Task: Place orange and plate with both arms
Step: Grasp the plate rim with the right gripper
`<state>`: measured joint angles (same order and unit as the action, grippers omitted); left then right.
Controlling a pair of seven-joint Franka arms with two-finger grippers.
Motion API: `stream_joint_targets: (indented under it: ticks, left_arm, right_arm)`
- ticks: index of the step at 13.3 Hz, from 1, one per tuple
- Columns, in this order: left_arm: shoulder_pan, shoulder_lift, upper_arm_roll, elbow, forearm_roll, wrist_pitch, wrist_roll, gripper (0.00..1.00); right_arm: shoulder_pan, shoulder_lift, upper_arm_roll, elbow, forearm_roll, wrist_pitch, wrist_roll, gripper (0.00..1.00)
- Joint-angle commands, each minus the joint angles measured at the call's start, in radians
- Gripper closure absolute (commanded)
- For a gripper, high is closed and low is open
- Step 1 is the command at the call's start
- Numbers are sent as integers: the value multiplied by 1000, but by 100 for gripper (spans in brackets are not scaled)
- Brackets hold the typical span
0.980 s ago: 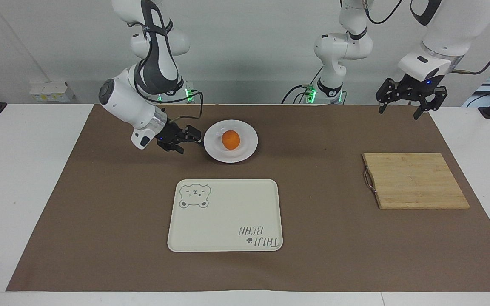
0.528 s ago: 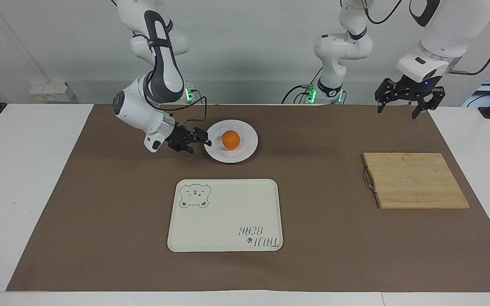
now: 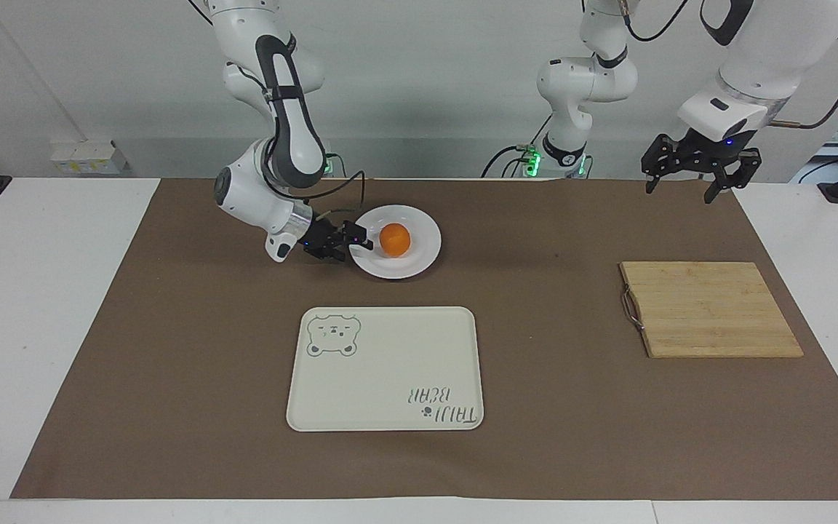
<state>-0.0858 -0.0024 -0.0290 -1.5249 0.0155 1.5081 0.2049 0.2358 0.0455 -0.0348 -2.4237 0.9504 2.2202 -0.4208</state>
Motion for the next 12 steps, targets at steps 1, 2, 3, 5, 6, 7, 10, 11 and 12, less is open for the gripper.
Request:
stream_joint_targets:
  ticks: [1,2,3,5,6,7,10,11,12]
  left_arm:
    - [12,2,-9,8,17,4,-25,0]
    - [12,2,-11,6,18,4,-50,0]
    - [9,1,-11,6,18,6,-64,0]
    - [2,-4,-11,6,15,0,-61,0]
    - [4,-10,-11,6,15,1,-61,0]
    - [9,-11,-11,6,15,1,-61,0]
    - [12,-11,-8,8,15,1,-61,0]
    - [9,-11,-9,8,15,1,-61,0]
    - [9,-11,-9,8,15,1,-61,0]
  right_arm:
    - [-1,-19,1,-38,36,10,-33,0]
    - [5,-19,1,-50,62,12,-36,0]
    - [29,-24,1,-63,95,12,-47,0]
    - [40,-30,1,-66,110,13,-47,0]
    - [39,-32,0,-74,110,12,-50,0]
    - [37,-32,0,-75,110,12,-50,16]
    - [33,-32,0,-75,110,9,-12,100]
    - [36,-30,0,-74,110,10,16,100]
    - [39,-29,0,-71,110,10,13,100]
